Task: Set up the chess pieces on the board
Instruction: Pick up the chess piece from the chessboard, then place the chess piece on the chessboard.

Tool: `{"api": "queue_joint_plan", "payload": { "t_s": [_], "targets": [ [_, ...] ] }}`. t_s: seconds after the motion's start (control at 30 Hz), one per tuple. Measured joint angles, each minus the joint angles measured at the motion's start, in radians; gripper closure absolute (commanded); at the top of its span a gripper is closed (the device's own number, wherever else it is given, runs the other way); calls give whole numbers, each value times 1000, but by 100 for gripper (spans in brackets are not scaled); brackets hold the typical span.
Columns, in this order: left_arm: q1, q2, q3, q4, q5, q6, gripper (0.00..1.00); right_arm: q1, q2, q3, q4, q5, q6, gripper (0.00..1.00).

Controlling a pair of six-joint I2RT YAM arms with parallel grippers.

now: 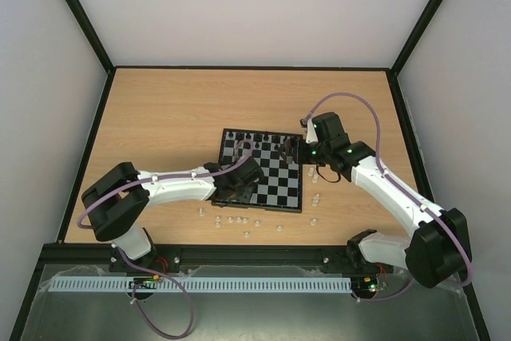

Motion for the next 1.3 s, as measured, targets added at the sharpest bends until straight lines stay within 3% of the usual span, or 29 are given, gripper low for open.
{"api": "queue_joint_plan", "payload": {
  "t_s": [0.13, 0.4, 0.6, 0.8, 1.0, 1.3],
  "targets": [
    [0, 6, 0, 7, 2, 1, 94, 0, 0, -3, 1, 0, 0, 14],
    [16, 5, 14, -13, -4, 3, 94, 0, 0, -6, 9, -1, 0, 15],
    [132, -22, 37, -38, -22, 31, 93, 0, -3, -11, 23, -2, 3, 14],
    [270, -28, 159, -51, -54, 76, 91, 0, -3, -16, 26, -1, 4, 14],
    [342, 56, 310, -42, -77, 122, 91, 0, -5, -20, 29, -1, 5, 14],
    [360, 178, 352, -51, -77, 159, 90, 0, -6, -23, 30, -3, 5, 14]
  ]
}}
